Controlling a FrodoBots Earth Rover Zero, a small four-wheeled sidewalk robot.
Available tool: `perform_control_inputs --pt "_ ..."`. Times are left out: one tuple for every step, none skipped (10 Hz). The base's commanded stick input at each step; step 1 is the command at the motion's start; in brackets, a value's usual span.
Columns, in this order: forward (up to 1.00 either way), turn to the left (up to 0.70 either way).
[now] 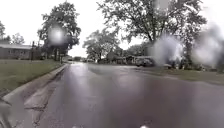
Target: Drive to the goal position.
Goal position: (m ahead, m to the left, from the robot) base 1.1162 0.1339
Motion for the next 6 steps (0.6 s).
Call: perform_control_inputs --pt "0.5 0.0" --pt "0.5 0.0" --pt "0.5 0.0" --pt "0.5 0.0" --pt "0.5 0.0" --pt "0.5 0.0"
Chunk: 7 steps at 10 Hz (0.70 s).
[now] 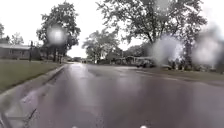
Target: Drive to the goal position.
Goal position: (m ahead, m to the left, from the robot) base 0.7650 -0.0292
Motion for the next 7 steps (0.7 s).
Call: perform_control_inputs --pt "0.5 0.0" --pt "0.5 0.0" --pt "0.5 0.0" --pt "0.5 0.0" --pt "0.5 0.0" --pt "0.5 0.0" --pt "0.5 0.0"
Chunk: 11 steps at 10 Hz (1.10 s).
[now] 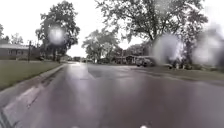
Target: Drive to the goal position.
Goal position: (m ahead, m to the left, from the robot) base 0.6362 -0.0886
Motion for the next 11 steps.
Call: perform_control_inputs --pt "0.5 0.0" --pt "0.5 0.0" --pt "0.5 0.0" --pt "0.5 0.0" --pt "0.5 0.0" --pt "0.5 0.0" --pt "0.5 0.0" --pt "0.5 0.0" --pt "0.5 0.0" --pt "0.5 0.0" --pt "0.5 0.0"
